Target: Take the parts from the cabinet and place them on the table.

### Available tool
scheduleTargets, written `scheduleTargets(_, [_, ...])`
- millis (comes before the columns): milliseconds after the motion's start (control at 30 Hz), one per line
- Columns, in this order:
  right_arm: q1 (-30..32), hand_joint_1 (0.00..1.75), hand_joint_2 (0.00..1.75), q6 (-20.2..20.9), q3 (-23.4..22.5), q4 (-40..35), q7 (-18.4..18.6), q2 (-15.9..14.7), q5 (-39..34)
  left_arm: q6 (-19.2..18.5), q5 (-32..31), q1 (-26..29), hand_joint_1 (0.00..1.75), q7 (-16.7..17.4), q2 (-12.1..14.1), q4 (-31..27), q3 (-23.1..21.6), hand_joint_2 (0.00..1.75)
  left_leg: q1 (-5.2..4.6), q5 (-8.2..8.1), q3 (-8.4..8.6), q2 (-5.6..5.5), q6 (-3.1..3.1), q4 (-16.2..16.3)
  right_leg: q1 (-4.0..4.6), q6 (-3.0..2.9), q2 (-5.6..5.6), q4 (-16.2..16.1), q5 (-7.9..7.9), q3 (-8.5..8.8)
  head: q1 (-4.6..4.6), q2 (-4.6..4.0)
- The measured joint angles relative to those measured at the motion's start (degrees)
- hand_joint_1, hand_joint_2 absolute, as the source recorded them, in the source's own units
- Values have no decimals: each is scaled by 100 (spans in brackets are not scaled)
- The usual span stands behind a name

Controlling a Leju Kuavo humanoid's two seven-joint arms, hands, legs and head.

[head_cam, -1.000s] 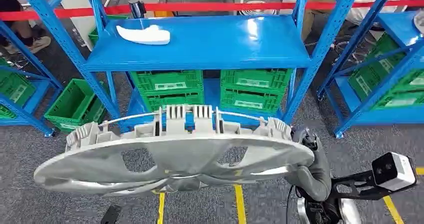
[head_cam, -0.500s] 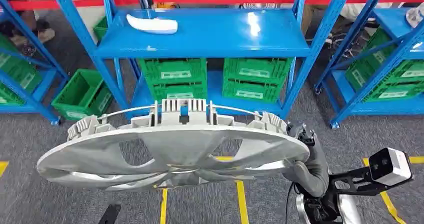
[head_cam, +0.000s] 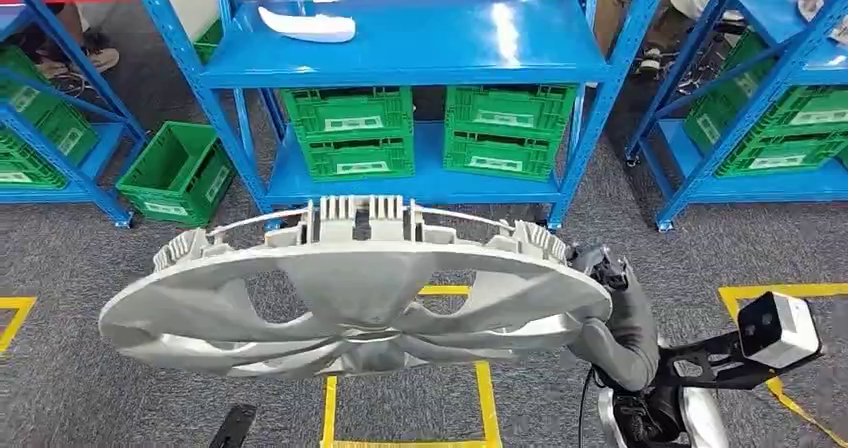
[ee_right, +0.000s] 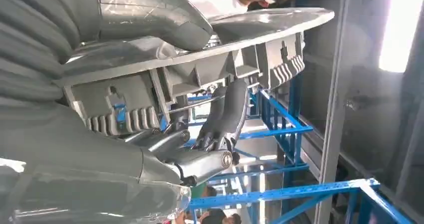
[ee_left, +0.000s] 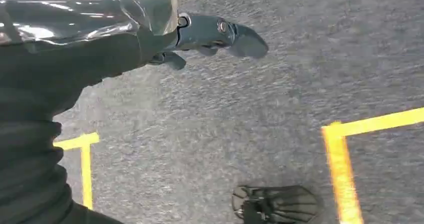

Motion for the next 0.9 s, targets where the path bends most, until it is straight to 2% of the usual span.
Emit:
scheduleTargets(33, [0, 175, 175, 0, 9, 0, 0, 2, -2, 0, 0, -4, 0, 0, 9, 4, 9, 175, 26, -400, -91, 2, -52, 438, 4, -2, -1, 3, 72, -85, -2, 0])
scheduleTargets(67, [-2, 175, 175, 0, 11, 0, 0, 2, -2, 0, 0, -11, 0, 0, 7, 7, 11, 175, 43, -659, -169, 2, -86, 855, 9, 0, -1, 8, 134, -157, -2, 0])
scheduleTargets(100, [0, 175, 175, -2, 11, 0, 0, 2, -2, -7, 0, -12, 0, -2, -2, 7, 11, 175, 59, -810, -225, 3, -111, 1270, 12, 5, -5, 14, 196, -241, 0, 0])
scheduleTargets(133, [2, 175, 175, -9, 15, 11, 9, 0, -2, -43, 2, -10, 0, -2, -9, 11, 13, 175, 71, -765, -194, 3, -120, 1480, 12, 14, -5, 21, 256, -324, -2, 0])
scheduleTargets(167, [1, 175, 175, -24, 22, 18, 24, 0, -2, -72, 7, -11, 0, -2, -15, 20, 15, 175, 81, -594, -42, 3, -121, 1422, 12, 22, -4, 29, 314, -403, -2, 0])
scheduleTargets(200, [0, 175, 175, -39, 28, 24, 44, 0, -2, -96, 7, -17, 0, -9, -26, 28, 20, 175, 83, -385, 228, 3, -107, 1124, 11, 45, 0, 37, 365, -479, -4, 0])
scheduleTargets(233, [-1, 175, 175, -72, 37, 26, 61, 0, -2, -120, 7, -26, 0, -18, -35, 37, 20, 175, 82, -237, 586, 0, -75, 658, 14, 58, 5, 39, 415, -530, -4, 0])
scheduleTargets(267, [-3, 175, 175, -113, 55, 26, 81, 2, -2, -122, 7, -37, 0, -26, -42, 44, 22, 175, 75, -227, 992, -13, -31, 113, 15, 82, 10, 39, 460, -558, -4, 0])
scheduleTargets(300, [-5, 175, 175, -140, 74, 26, 92, 2, -4, -131, 7, -56, 0, -33, -50, 50, 24, 175, 43, -467, 1307, -22, 25, -393, 40, 119, 9, 42, 505, -587, -2, 0])
scheduleTargets(333, [-16, 175, 175, -151, 96, 26, 105, 2, -4, -140, 7, -66, 0, -46, -61, 66, 31, 175, 20, -512, 1366, -22, 45, -558, 25, 166, -2, 37, 567, -603, 7, 0])
scheduleTargets(400, [-22, 175, 175, -197, 149, 31, 109, 4, -2, -144, 7, -60, 0, -52, -81, 138, 46, 175, -39, -430, 1304, -30, 122, -525, -12, 268, -7, -2, 664, -620, -9, 0])
scheduleTargets(433, [-12, 175, 175, -201, 170, 31, 109, 0, -2, -135, 7, -50, 0, -52, -83, 172, 65, 175, -44, -327, 1269, -15, 202, -584, 5, 309, -1, -44, 717, -636, 0, 0])
scheduleTargets(467, [-6, 175, 175, -205, 181, 41, 109, -13, 4, -125, 9, -56, 0, -61, -96, 197, 74, 175, 11, -229, 1268, 36, 250, -655, -1, 275, 1, 54, 593, -689, 7, 0])
scheduleTargets(500, [-4, 175, 175, -205, 199, 42, 109, -18, 13, -116, 17, -59, 0, -76, -120, 205, 81, 175, 0, -168, 1178, 28, 302, -659, 11, 216, 11, 258, 337, -796, 19, 0])
scheduleTargets(533, [-4, 175, 175, -205, 212, 48, 105, -22, 17, -101, 20, -62, 0, -87, -122, 216, 101, 175, -1, -102, 1077, 32, 329, -642, 7, 160, 13, 660, 14, -949, 31, 0])
scheduleTargets(567, [0, 175, 175, -203, 221, 66, 103, -24, 24, -81, 24, -60, 0, -101, -127, 236, 111, 175, -10, -41, 987, 33, 332, -632, 6, 133, 14, 1114, -257, -1096, 33, 0])
scheduleTargets(600, [1, 175, 175, -197, 227, 87, 98, -28, 28, -50, 24, -54, 0, -114, -133, 258, 122, 175, -21, 31, 877, 35, 332, -617, 6, 152, 16, 1599, -445, -1205, 35, 0])
scheduleTargets(633, [1, 175, 175, -195, 232, 98, 96, -31, 31, -35, 24, -51, 0, -125, -136, 275, 147, 175, -26, 89, 783, 37, 326, -601, 3, 207, 15, 1872, -452, -1224, 33, 0])
scheduleTargets(667, [0, 175, 175, -192, 234, 107, 92, -31, 42, 5, 26, -44, 0, -140, -140, 289, 173, 175, -26, 146, 681, 41, 313, -577, 1, 289, 15, 1887, -333, -1126, 35, 0])
scheduleTargets(700, [-1, 175, 175, -188, 236, 109, 92, -31, 53, 46, 35, -42, 0, -151, -140, 293, 192, 175, -21, 192, 591, 41, 296, -546, -2, 366, 15, 1679, -155, -919, 33, 0])
scheduleTargets(733, [-6, 175, 175, -184, 238, 109, 90, -31, 63, 90, 53, -43, 0, -162, -142, 295, 214, 175, -12, 230, 497, 40, 273, -499, -7, 418, 14, 1280, 5, -627, 35, 0])
scheduleTargets(767, [-18, 175, 175, -181, 238, 109, 90, -28, 77, 136, 68, -47, 0, -168, -142, 293, 243, 175, -4, 258, 407, 33, 240, -423, -13, 421, 12, 703, 77, -234, 35, 0])
scheduleTargets(800, [-39, 175, 175, -175, 242, 111, 90, -28, 83, 168, 77, -49, 0, -168, -136, 293, 273, 175, -36, 281, 313, 30, 202, -351, 6, 362, 13, 229, -121, 76, 37, 0])
scheduleTargets(833, [-42, 175, 175, -160, 249, 105, 90, -22, 92, 175, 85, -58, 0, -166, -138, 295, 297, 175, -32, 317, 258, 39, 170, -315, 39, 287, 33, -26, -227, 190, 13, 0])
scheduleTargets(900, [-63, 175, 175, -120, 247, 109, 87, -22, 96, 190, 122, -53, 0, -157, -144, 297, 356, 175, -18, 450, 208, 34, 124, -330, 68, 247, 36, 32, -180, 86, 28, 0])
